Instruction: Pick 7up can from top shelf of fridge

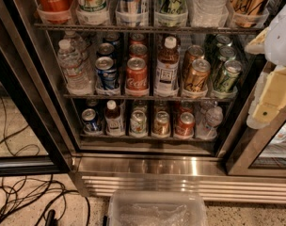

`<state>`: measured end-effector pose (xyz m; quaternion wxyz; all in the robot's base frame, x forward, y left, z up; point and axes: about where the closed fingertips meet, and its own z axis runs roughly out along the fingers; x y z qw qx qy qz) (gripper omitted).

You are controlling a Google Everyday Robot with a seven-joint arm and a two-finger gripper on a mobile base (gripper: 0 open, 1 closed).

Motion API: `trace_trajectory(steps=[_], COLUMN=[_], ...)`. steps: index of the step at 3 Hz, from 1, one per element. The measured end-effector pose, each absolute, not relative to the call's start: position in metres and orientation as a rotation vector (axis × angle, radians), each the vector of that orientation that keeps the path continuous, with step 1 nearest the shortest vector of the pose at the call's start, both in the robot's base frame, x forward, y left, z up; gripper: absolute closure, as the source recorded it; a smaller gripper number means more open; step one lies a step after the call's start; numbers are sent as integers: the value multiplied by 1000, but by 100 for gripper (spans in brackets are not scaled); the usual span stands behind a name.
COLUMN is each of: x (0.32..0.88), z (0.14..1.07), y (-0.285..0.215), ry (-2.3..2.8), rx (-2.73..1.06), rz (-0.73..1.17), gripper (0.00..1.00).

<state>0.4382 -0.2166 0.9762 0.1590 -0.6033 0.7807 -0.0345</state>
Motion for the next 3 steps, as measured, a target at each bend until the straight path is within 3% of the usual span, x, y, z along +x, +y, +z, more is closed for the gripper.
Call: trace_trajectory(steps=[2, 3], x=[439, 445], z=[977, 982], y=[-208, -179], ry=[2205, 2137], rx=[-1687, -1625], rz=[-104, -82], gripper=[0, 0])
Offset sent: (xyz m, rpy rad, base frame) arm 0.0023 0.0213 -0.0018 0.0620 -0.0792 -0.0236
